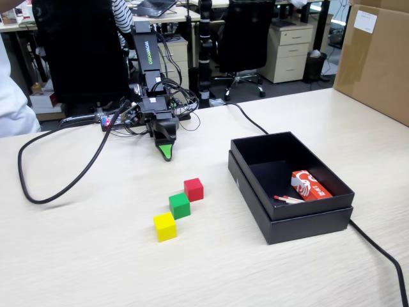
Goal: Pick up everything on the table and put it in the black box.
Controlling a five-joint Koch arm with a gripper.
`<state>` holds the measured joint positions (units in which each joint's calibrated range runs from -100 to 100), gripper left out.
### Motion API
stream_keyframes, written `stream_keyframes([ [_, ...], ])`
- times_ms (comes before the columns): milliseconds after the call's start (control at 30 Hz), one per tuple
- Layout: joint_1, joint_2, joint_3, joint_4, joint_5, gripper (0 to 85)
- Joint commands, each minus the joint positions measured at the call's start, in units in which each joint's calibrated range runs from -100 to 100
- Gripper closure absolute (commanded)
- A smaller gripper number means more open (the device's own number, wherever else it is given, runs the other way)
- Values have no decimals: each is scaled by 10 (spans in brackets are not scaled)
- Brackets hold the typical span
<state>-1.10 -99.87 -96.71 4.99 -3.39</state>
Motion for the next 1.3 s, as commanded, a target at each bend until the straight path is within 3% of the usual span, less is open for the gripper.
stream_keyframes([
  [0,1,-1,-6,-37,-4,366],
  [1033,-3,10,6,-39,0,380],
  [1267,-5,19,45,-107,0,379],
])
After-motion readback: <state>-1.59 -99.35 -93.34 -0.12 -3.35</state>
